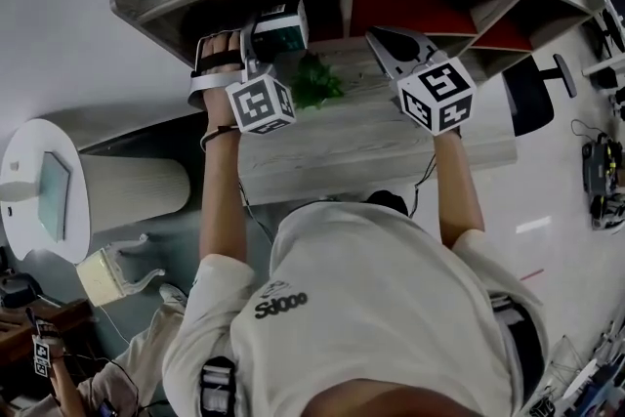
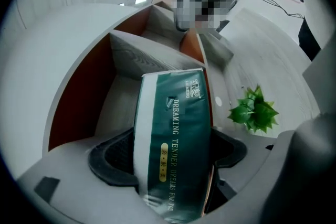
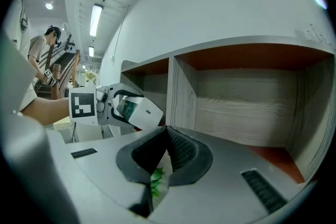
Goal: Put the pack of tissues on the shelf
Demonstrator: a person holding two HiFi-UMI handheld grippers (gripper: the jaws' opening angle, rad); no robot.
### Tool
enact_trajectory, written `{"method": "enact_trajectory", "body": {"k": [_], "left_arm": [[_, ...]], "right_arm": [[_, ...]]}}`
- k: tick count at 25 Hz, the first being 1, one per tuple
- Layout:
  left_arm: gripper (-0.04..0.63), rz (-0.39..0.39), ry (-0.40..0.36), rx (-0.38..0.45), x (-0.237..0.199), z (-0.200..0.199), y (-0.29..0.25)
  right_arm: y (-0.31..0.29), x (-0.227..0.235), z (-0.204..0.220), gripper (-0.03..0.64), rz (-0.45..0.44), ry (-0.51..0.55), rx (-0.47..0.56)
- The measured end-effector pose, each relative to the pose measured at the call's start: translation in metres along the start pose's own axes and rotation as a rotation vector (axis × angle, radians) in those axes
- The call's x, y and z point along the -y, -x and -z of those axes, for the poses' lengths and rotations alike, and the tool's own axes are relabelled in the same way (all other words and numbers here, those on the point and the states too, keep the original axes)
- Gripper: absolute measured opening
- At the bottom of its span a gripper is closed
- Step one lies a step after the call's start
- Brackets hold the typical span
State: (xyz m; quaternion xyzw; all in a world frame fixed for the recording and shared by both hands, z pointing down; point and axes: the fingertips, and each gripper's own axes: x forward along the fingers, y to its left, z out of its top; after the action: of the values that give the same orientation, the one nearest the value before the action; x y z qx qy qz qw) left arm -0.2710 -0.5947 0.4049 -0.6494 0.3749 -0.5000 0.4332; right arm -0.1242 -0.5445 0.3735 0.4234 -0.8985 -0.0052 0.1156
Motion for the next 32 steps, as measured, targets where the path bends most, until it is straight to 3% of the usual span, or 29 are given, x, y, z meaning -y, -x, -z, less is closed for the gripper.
{"method": "enact_trajectory", "body": {"k": [12, 19, 24, 28, 30, 32], "left_arm": [[0.411, 0.063, 0.078, 0.071, 0.009, -0.011, 0.006], [0.411, 0.081, 0.102, 0.059, 0.008, -0.010, -0.004], [0.411, 0.211, 0.220, 0.112, 0.021, -0.016, -0.011], [0.409, 0.230, 0.312, 0.175, 0.012, -0.017, -0.014], [0.336, 0.230, 0.412, 0.222, 0.002, -0.017, -0.017], [0.331, 0.225, 0.451, 0.232, -0.003, -0.016, -0.023]], "right_arm": [[-0.008, -0.007, 0.015, 0.002, -0.019, -0.029, -0.063], [-0.009, -0.005, 0.022, 0.002, -0.026, -0.048, -0.074], [-0.007, -0.005, 0.025, 0.002, -0.025, -0.071, -0.071], [-0.006, 0.001, 0.022, 0.002, -0.014, -0.089, -0.055], [-0.005, 0.006, 0.019, 0.002, -0.003, -0.092, -0.048], [-0.006, 0.009, 0.017, 0.002, 0.006, -0.092, -0.043]]}}
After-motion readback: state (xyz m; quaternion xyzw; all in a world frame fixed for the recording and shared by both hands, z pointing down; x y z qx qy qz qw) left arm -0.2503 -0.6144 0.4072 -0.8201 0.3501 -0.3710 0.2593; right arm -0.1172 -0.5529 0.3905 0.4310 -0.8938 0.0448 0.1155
